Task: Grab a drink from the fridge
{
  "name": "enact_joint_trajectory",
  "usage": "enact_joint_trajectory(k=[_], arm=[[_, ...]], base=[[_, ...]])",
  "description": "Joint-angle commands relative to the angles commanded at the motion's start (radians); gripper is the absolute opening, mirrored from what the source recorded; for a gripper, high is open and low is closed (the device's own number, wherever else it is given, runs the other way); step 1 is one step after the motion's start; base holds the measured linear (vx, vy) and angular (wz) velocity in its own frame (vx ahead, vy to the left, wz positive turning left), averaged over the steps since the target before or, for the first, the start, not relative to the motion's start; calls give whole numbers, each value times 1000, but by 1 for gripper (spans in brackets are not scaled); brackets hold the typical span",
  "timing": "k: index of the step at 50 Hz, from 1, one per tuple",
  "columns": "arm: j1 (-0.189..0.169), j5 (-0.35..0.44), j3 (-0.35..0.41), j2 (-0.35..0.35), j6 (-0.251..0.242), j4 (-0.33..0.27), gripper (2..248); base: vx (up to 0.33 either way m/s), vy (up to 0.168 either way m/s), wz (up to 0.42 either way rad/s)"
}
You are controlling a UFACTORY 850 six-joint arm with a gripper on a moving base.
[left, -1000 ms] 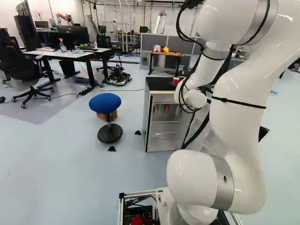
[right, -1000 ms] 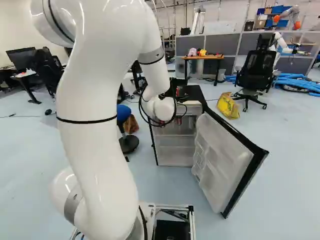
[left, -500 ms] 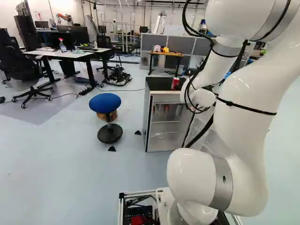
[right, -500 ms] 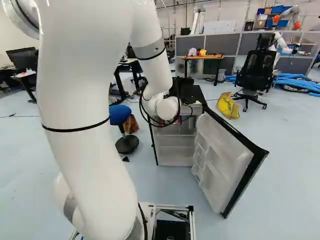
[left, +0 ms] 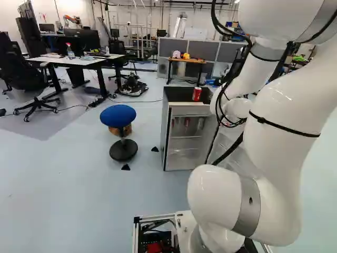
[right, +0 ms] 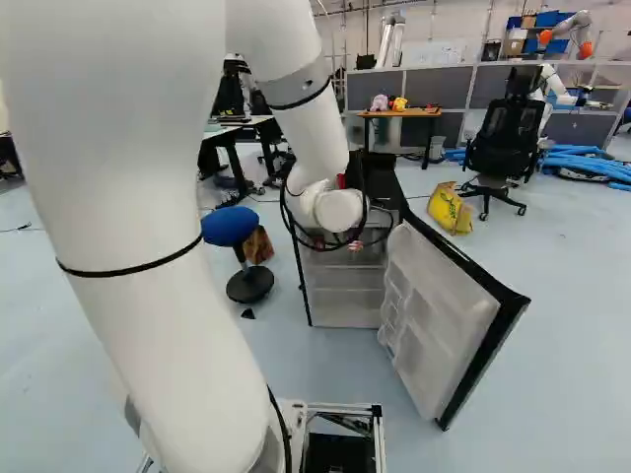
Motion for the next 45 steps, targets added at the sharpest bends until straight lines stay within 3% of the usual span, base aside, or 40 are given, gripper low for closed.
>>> enact_joint_trajectory(k=[18,45], arm=[[-59,-117,-4,38,0,-58,247],[-130,-168,-67,43,0,-31,247]], base=[[0,0,0],[0,0,0]])
